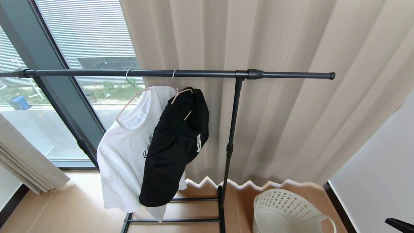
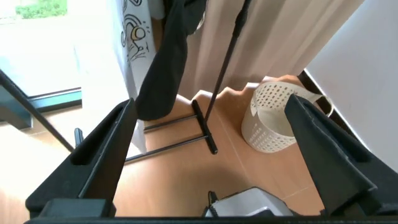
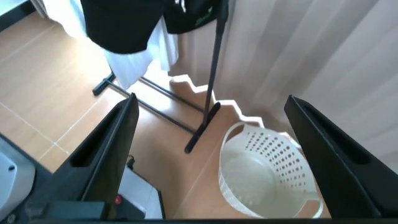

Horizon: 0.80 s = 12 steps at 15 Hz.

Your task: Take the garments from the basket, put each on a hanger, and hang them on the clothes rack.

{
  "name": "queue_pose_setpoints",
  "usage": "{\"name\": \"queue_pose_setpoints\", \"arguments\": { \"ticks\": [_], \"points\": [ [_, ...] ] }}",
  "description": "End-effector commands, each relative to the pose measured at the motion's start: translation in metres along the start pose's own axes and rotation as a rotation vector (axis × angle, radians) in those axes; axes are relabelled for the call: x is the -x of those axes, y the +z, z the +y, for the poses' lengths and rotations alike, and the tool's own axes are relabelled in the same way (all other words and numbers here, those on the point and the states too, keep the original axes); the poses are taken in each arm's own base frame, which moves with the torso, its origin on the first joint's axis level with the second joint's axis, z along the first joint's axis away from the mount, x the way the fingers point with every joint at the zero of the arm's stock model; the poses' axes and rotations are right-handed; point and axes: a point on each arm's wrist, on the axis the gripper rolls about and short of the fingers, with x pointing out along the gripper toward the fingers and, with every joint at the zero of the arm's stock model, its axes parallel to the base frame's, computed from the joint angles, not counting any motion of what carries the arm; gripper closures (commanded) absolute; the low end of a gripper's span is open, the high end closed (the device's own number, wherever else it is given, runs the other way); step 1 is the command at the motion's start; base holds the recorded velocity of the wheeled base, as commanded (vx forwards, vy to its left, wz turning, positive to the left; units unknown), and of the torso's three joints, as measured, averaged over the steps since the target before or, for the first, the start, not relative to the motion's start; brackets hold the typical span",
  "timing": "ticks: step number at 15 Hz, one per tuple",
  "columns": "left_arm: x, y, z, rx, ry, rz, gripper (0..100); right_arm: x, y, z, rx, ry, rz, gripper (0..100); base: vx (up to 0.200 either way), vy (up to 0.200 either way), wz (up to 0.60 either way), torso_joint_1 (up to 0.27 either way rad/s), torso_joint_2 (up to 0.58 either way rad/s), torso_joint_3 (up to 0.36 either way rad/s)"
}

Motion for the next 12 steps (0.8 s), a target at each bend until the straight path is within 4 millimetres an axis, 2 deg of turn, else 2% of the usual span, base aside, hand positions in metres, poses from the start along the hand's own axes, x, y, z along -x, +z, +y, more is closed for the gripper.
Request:
{"name": "queue_pose_setpoints", "arguments": {
  "ticks": [1,3,6,7,10,12],
  "points": [
    [0.008,-0.007,-0.001,-0.016,0.03,-0.094,0,0.024,-0.032,0.002,-0.034,-0.021,-0.055,0,0.0,0.0,0.0,0.0,0.0,0.0],
    [0.009,-0.008,-0.002,-0.026,0.076,-0.107,0,0.026,-0.033,0.003,-0.062,-0.096,-0.071,0,0.0,0.0,0.0,0.0,0.0,0.0],
    [0.008,-0.008,-0.003,-0.036,0.24,-0.096,0,0.028,-0.034,0.005,-0.094,-0.285,-0.096,0,0.0,0.0,0.0,0.0,0.0,0.0],
    [0.01,-0.009,-0.005,-0.038,0.283,-0.126,0,0.033,-0.036,0.007,-0.093,-0.325,-0.156,0,0.0,0.0,0.0,0.0,0.0,0.0],
    [0.012,-0.009,-0.006,-0.03,0.28,-0.171,0,0.033,-0.036,0.008,-0.119,-0.41,-0.171,0,0.0,0.0,0.0,0.0,0.0,0.0],
    [0.017,-0.011,-0.006,-0.066,0.173,-0.216,0,0.036,-0.037,0.012,-0.097,-0.496,-0.204,0,0.0,0.0,0.0,0.0,0.0,0.0]
  ]
}}
